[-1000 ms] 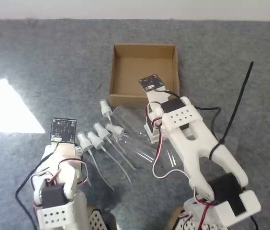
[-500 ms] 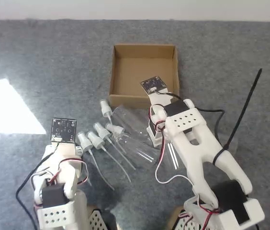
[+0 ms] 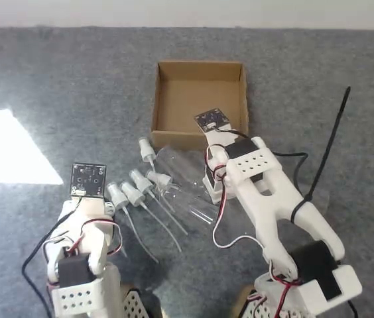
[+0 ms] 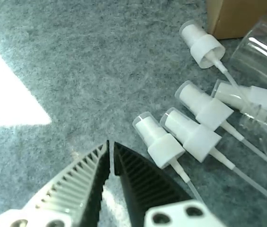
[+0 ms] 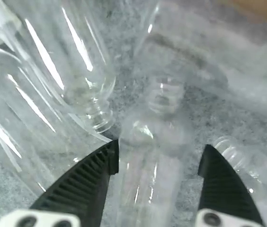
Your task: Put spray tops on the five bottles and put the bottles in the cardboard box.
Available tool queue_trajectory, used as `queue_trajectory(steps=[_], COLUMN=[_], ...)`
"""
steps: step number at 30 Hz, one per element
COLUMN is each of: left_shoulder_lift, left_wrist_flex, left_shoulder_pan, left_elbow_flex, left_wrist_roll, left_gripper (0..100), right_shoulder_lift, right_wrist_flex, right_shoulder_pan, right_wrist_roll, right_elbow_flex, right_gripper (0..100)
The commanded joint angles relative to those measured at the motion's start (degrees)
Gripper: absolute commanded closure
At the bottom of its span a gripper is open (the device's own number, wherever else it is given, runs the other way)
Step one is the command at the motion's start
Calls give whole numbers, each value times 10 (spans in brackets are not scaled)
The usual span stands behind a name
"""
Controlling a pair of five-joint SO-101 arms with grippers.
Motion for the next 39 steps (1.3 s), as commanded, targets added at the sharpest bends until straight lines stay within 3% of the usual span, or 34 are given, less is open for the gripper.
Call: queue_trajectory(steps=[1,24,31,39], left_shoulder_lift=[2,2,2,2], left_wrist_flex=[-19,-19,-19,-19], left_shoulder_pan=[-2,-2,-2,-2], left_elbow_flex=[-1,-1,-1,-1], left_wrist_roll=[-6,-6,-6,-6], left_gripper=[984,984,984,984], right_shoulder_lift=[-7,44,43,41], right_wrist_flex=[-8,-22,-20,44], right_shoulder_pan=[4,5,5,5], right_wrist_roll=[10,32,34,31], right_elbow_flex=[-11,-27,-30,-68], right_gripper=[730,732,806,808])
